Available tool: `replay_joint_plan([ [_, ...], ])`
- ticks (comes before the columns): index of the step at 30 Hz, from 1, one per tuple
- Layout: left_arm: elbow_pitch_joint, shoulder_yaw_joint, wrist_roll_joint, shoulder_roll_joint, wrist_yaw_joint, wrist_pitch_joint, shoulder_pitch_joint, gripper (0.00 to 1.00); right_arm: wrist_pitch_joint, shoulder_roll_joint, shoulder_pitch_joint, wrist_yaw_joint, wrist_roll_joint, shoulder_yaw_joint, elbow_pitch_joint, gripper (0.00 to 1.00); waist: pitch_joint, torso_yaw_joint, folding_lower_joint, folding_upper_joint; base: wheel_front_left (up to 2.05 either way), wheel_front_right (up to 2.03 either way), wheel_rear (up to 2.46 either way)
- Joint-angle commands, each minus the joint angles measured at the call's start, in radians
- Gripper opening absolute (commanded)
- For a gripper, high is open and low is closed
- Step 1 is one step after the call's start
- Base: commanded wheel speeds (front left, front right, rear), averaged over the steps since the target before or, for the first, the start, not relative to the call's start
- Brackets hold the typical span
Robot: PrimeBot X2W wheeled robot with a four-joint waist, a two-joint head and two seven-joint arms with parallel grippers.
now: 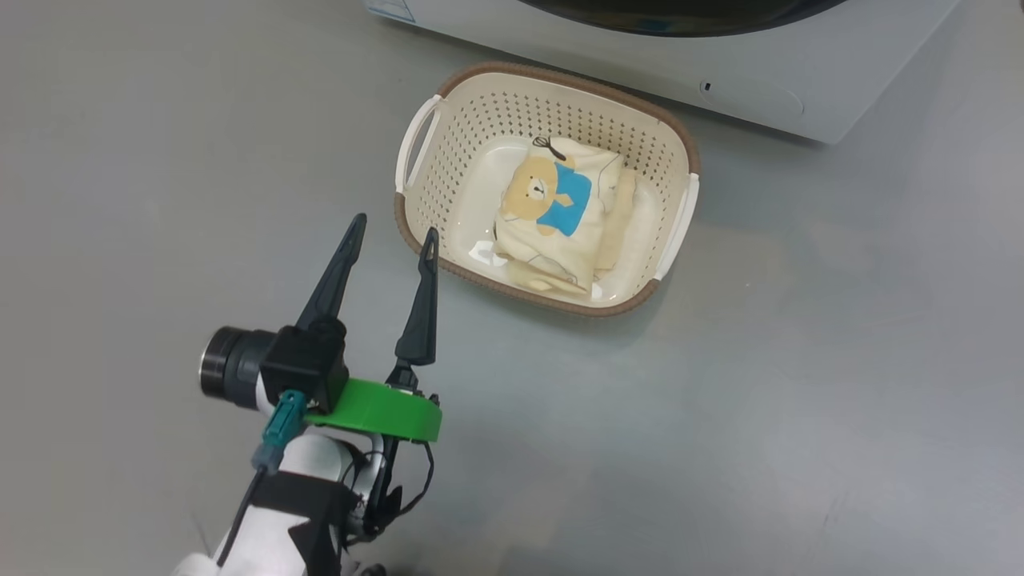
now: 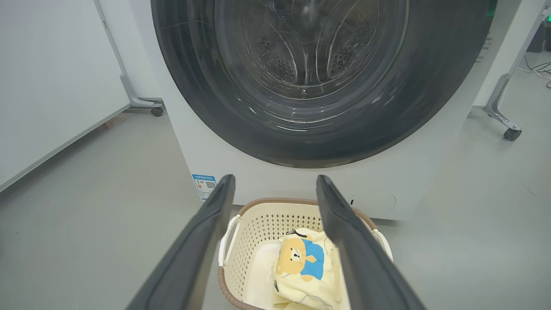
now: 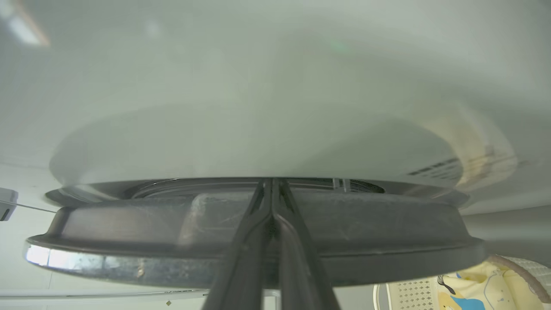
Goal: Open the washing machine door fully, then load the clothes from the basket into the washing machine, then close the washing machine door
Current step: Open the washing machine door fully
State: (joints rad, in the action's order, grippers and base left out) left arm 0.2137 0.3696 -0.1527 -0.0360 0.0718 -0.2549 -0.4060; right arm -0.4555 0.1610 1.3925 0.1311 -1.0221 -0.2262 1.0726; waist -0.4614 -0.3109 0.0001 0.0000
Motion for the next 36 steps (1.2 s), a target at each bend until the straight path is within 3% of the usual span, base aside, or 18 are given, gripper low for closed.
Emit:
replay_joint_plan([
  [1, -0.035, -0.018, -0.008, -0.014, 0.010, -0.007, -0.022, 1.00, 0.010, 0.002, 0.074, 0.000, 0.015, 0.009, -0.007, 0.00, -0.006, -0.007, -0.0001, 0.0000, 0.00, 0.00, 0.00],
  [9, -0.032, -0.004, -0.018, -0.014, 0.021, -0.007, -0.031, 1.00, -0.014, 0.000, 0.108, 0.000, 0.041, 0.037, 0.049, 0.00, -0.012, -0.014, -0.0001, 0.0000, 0.00, 0.00, 0.00],
  [18, -0.028, -0.003, -0.015, -0.014, 0.028, -0.007, -0.034, 1.00, -0.148, -0.019, 0.089, 0.000, 0.025, 0.081, 0.046, 0.00, -0.008, -0.003, -0.0001, 0.0000, 0.00, 0.00, 0.00],
  [27, -0.024, -0.011, -0.014, -0.014, 0.031, -0.007, -0.032, 1.00, -0.304, -0.049, 0.015, 0.000, -0.027, 0.120, -0.029, 0.00, 0.008, 0.013, -0.0001, 0.0000, 0.00, 0.00, 0.00],
  [36, -0.012, -0.008, -0.016, -0.014, 0.039, -0.007, -0.023, 1.00, -0.468, -0.087, -0.119, 0.000, -0.117, 0.158, -0.180, 0.00, 0.040, 0.028, -0.0001, 0.0000, 0.00, 0.00, 0.00],
])
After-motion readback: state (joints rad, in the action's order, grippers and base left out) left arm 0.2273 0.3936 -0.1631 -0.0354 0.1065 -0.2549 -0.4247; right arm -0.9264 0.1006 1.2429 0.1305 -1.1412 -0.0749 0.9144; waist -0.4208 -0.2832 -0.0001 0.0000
